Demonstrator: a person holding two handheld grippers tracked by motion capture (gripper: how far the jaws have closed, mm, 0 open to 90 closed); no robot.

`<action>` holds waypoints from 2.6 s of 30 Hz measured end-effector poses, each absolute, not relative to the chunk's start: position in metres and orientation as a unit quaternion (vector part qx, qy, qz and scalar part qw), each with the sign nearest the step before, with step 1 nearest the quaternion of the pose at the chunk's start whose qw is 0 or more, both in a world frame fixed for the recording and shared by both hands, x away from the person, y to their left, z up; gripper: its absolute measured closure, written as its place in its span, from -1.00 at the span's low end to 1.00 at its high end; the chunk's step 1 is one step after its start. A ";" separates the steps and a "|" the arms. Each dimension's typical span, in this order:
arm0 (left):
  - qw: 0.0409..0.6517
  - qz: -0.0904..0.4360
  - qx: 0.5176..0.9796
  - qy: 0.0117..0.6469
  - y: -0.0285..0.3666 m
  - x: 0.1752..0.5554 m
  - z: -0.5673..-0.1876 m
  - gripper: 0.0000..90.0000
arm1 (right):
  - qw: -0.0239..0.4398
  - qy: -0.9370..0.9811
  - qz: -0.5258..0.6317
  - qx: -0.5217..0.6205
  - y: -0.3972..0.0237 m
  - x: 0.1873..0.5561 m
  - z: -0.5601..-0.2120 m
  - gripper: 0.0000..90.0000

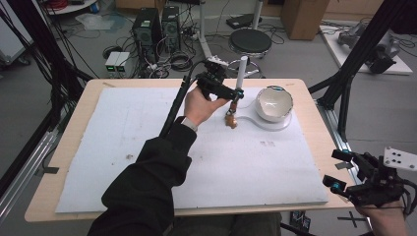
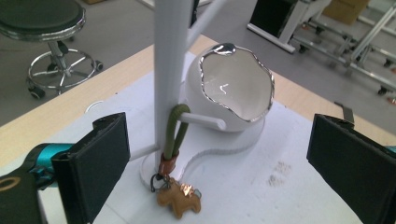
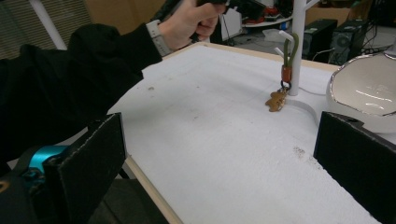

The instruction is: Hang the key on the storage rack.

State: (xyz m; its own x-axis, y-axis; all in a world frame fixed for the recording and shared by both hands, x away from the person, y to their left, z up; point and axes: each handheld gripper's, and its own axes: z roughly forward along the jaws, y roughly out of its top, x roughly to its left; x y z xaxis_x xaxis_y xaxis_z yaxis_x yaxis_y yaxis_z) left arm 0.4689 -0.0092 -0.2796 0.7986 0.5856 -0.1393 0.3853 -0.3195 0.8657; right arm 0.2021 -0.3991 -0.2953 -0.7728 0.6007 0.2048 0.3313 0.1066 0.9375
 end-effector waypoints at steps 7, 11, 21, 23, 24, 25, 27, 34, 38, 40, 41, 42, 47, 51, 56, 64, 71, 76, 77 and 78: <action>0.531 0.107 0.789 0.290 0.022 0.451 -0.270 -0.90 | 0.115 0.731 0.590 0.322 -0.401 0.210 -0.298 -0.96; 0.541 0.116 0.781 0.291 0.045 0.439 -0.264 -0.94 | 0.117 0.725 0.597 0.324 -0.400 0.217 -0.297 -0.96; 0.547 0.132 0.769 0.303 0.095 0.416 -0.263 -0.94 | 0.117 0.727 0.603 0.307 -0.385 0.240 -0.296 -0.96; 0.548 0.140 0.766 0.306 0.105 0.411 -0.263 -0.94 | 0.115 0.729 0.601 0.308 -0.381 0.245 -0.297 -0.96; 0.548 0.143 0.765 0.306 0.110 0.409 -0.262 -0.94 | 0.115 0.728 0.602 0.307 -0.380 0.248 -0.298 -0.96; 0.551 0.145 0.762 0.307 0.115 0.406 -0.262 -0.94 | 0.114 0.729 0.601 0.307 -0.379 0.250 -0.298 -0.96; 0.556 0.148 0.757 0.310 0.124 0.402 -0.262 -0.94 | 0.114 0.726 0.603 0.311 -0.377 0.255 -0.299 -0.96; 0.565 0.154 0.749 0.310 0.148 0.389 -0.262 -0.94 | 0.117 0.719 0.610 0.312 -0.372 0.266 -0.296 -0.96; 0.567 0.155 0.747 0.311 0.160 0.380 -0.263 -0.94 | 0.120 0.717 0.612 0.310 -0.370 0.269 -0.295 -0.96; 0.571 0.157 0.745 0.308 0.166 0.375 -0.263 -0.94 | 0.118 0.716 0.612 0.313 -0.368 0.270 -0.295 -0.96; 0.572 0.157 0.744 0.309 0.168 0.371 -0.263 -0.94 | 0.121 0.717 0.612 0.311 -0.368 0.271 -0.295 -0.96; 0.572 0.159 0.743 0.308 0.171 0.369 -0.263 -0.94 | 0.120 0.717 0.611 0.315 -0.368 0.271 -0.295 -0.96; 0.574 0.161 0.741 0.310 0.181 0.356 -0.264 -0.94 | 0.125 0.715 0.611 0.316 -0.368 0.271 -0.295 -0.96; 0.578 0.161 0.737 0.311 0.191 0.347 -0.266 -0.94 | 0.128 0.711 0.614 0.319 -0.369 0.271 -0.294 -0.96; 0.577 0.162 0.735 0.317 0.203 0.339 -0.270 -0.94 | 0.127 0.712 0.611 0.324 -0.369 0.273 -0.296 -0.96; 0.579 0.164 0.734 0.315 0.214 0.326 -0.274 -0.94 | 0.132 0.709 0.610 0.328 -0.366 0.278 -0.296 -0.96; 0.578 0.166 0.737 0.309 0.226 0.313 -0.284 -0.94 | 0.134 0.711 0.611 0.321 -0.361 0.284 -0.296 -0.96; 0.587 0.169 0.728 0.312 0.236 0.301 -0.290 -0.94 | 0.136 0.715 0.606 0.320 -0.355 0.288 -0.297 -0.96; 0.589 0.170 0.726 0.312 0.238 0.299 -0.291 -0.94 | 0.138 0.716 0.605 0.320 -0.355 0.289 -0.297 -0.96; 0.590 0.172 0.725 0.311 0.240 0.297 -0.292 -0.94 | 0.140 0.716 0.606 0.318 -0.354 0.290 -0.297 -0.96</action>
